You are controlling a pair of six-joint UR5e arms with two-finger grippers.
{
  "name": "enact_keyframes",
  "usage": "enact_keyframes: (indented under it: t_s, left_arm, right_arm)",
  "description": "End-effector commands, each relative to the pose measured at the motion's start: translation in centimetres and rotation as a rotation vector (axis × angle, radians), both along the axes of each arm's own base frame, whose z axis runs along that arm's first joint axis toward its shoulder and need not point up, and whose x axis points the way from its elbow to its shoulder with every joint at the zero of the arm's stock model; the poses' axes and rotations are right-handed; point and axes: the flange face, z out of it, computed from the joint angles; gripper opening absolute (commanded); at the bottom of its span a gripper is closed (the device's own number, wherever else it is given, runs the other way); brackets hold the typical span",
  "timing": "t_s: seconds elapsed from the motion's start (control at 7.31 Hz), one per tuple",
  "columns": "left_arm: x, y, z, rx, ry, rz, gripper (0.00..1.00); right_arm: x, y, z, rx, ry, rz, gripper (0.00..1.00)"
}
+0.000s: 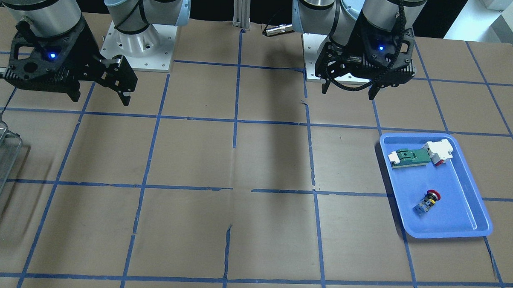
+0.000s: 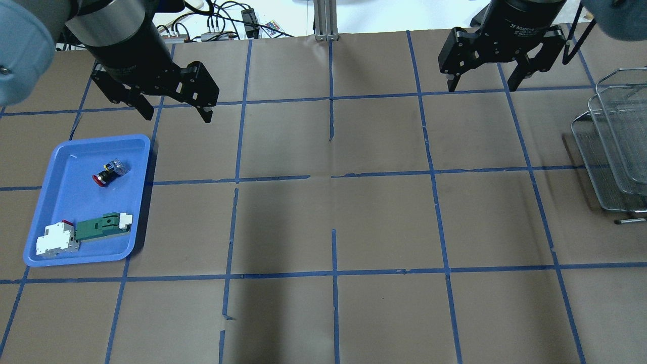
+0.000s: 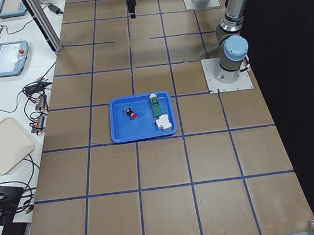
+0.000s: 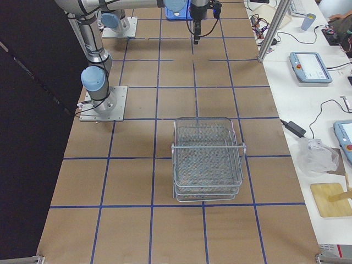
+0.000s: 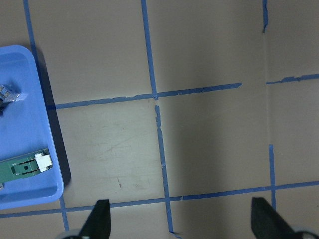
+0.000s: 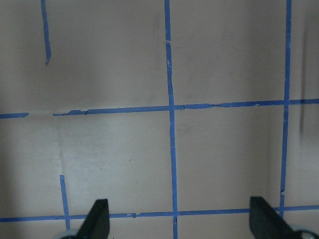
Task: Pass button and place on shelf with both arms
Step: 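Move the left gripper down toward the red push button in the blue tray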
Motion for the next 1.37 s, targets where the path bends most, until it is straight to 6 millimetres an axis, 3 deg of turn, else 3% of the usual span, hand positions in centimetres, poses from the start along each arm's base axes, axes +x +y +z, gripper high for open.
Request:
enact_keyframes:
  t_s: [0.0, 0.14, 0.68, 0.96, 1.23]
  left_arm:
    - [0.0, 0.1, -0.1, 0.001, 0.002, -0.001, 1.0]
    - [0.6, -0.3, 0.5, -0.008, 0.012, 0.0, 1.0]
    - [7.4, -2.4, 0.0, -0.002, 0.013, 0.097, 1.0]
    - [14.1, -3.0, -1.9, 0.053, 0.024, 0.122, 1.0]
    - [21.3, -3.0, -3.2, 0.097, 0.041, -0.09, 1.0]
  right_arm:
    - [0.0, 0.0, 0.0, -0.001, 0.001, 0.0, 1.0]
    - [0.0, 0.0, 0.0, 0.001, 0.001, 0.0, 1.0]
    - [-0.1, 0.0, 0.0, 0.001, 0.001, 0.0, 1.0]
    - [0.0, 0.0, 0.0, 0.001, 0.001, 0.002, 1.0]
    - [0.0, 0.0, 0.0, 0.002, 0.001, 0.002, 1.0]
